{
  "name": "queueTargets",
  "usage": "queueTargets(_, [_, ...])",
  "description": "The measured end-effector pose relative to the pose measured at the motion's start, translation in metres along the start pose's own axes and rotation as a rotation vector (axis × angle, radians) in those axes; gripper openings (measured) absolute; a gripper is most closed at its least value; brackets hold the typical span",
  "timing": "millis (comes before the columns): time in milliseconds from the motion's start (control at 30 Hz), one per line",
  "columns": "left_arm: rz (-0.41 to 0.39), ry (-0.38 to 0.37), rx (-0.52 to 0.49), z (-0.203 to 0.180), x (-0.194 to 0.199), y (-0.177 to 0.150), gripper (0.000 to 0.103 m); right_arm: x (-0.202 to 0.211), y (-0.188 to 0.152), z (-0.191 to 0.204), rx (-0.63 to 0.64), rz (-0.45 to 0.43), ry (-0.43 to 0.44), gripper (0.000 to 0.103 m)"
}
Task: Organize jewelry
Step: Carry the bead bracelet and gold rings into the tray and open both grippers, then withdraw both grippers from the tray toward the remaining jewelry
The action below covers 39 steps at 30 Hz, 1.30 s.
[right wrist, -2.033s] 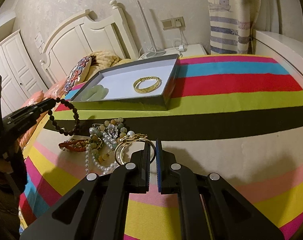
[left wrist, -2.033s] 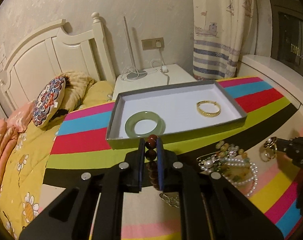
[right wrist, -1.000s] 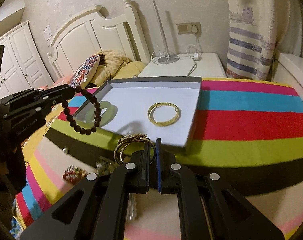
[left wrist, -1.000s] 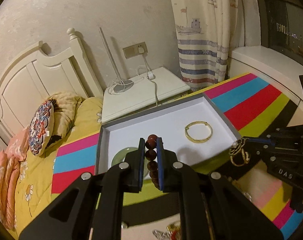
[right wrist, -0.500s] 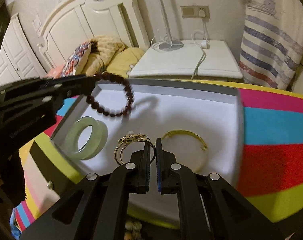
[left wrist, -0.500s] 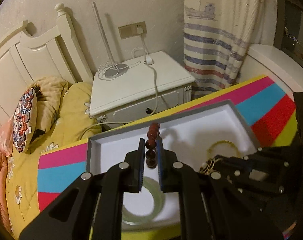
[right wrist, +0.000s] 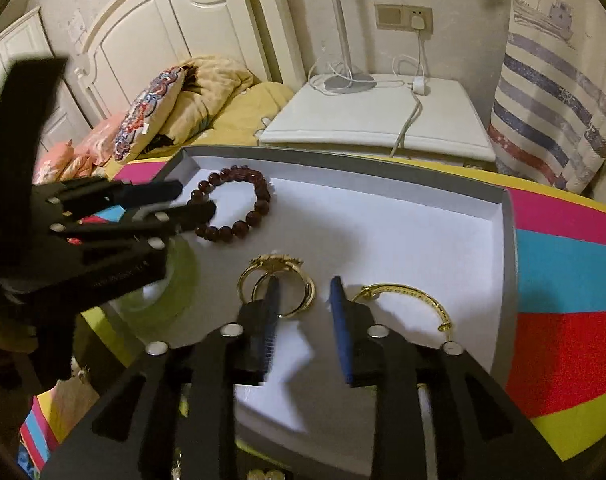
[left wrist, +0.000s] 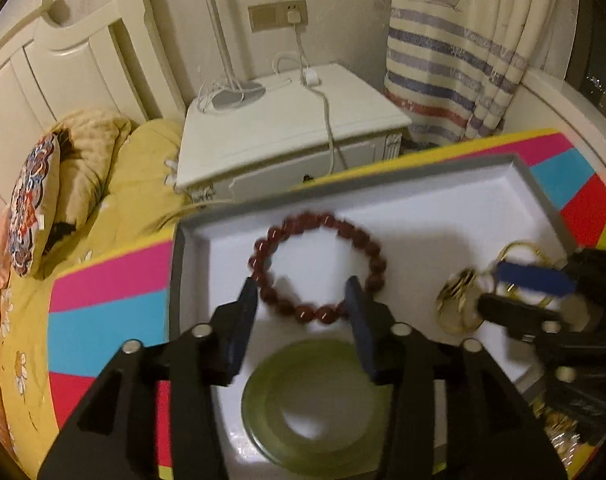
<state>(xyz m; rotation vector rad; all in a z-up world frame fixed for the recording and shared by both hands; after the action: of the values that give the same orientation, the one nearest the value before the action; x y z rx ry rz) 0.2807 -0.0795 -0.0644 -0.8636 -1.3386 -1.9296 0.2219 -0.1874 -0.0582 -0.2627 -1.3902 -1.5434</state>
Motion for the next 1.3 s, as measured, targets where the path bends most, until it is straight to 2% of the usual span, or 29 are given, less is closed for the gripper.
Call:
queueTargets(33, [-0.007,0.007,0.007,0.003,0.0,-0.003,0.067,0.002,-0.001,0.002,0.009,-0.006,-0.003,0.036])
queueTargets(133, [0.024,-0.029,0.037,0.008,-0.003,-0.013,0.074,0.011,-0.01,0.007,0.043,-0.008,-0.011,0.036])
queueTargets(267, [0.072,-0.096,0.079,0.013,-0.007,-0.024,0.079,0.008,-0.031,0.008,0.065,0.059,-0.032,0.035])
queueTargets(367, [0.068,-0.062,0.021,0.009,-0.005,-0.034,0.084,0.015,-0.037,0.009,0.047,0.07,-0.005,0.035])
queueTargets(533, [0.035,-0.019,0.049,0.012,0.012,-0.06,0.085,0.021,-0.05,0.019,0.078,0.09,0.035,0.035])
queueTargets(767, [0.055,-0.008,0.078,0.01,0.055,-0.116,0.084,0.031,-0.066,0.03,0.134,0.086,0.062,0.035])
queueTargets(967, [0.037,0.028,0.152,0.002,0.089,-0.154,0.083,0.045,-0.089,0.042,0.167,0.131,0.083,0.036])
queueTargets(1300, [0.017,0.025,0.155,-0.029,0.134,-0.196,0.083,0.086,-0.139,0.055,0.175,0.088,0.069,0.036])
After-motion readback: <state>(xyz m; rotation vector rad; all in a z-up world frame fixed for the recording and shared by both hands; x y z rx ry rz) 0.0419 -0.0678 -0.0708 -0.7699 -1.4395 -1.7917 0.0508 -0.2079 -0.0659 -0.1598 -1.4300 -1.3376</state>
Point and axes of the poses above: each gripper's, at about its wrist camera, not at the fingertips, and x roughly against the way its jaws point, z to its left, y to its top, the point moved 10 cm from there along -x, roughly the way its jaws point, and after that the axes turned 12 degrees about y, right-handed, at the moved point
